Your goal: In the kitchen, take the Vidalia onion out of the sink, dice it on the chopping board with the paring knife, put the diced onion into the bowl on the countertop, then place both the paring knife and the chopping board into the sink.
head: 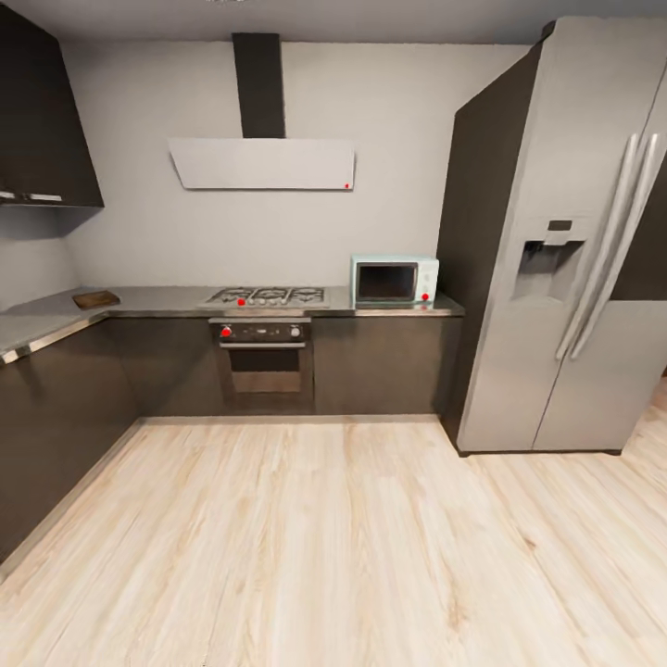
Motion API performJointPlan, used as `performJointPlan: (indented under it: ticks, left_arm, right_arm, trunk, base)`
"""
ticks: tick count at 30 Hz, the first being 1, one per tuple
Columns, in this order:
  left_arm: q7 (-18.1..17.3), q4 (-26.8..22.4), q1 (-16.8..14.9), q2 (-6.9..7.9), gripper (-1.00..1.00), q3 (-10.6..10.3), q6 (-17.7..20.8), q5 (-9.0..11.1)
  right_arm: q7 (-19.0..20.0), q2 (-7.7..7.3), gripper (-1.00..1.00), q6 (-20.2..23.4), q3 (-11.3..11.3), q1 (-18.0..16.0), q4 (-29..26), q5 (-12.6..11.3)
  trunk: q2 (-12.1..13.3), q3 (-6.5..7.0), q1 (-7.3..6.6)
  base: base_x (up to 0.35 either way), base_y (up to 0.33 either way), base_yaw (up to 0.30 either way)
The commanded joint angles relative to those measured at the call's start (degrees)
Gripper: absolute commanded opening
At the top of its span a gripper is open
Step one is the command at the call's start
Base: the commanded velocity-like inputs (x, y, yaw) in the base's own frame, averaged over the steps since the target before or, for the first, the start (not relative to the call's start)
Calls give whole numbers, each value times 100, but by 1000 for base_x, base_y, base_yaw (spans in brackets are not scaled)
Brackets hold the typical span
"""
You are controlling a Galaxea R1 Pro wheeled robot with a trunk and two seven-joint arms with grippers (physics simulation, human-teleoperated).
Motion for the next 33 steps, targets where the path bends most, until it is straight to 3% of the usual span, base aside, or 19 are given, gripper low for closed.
performJointPlan:
  ticks: [1,33]
  left_arm:
    - [-10,-5,1,-3,100,33,-9,-12]
    - [-10,4,1,-3,100,33,-9,-12]
  right_arm:
    - [4,-1,100,-17,-1,-3,4,7]
    - [3,25,100,-17,1,-3,4,7]
  trunk:
    - [-3,-5,0]
    - [-3,-5,0]
  base:
    - [0,0,263]
    - [0,0,263]
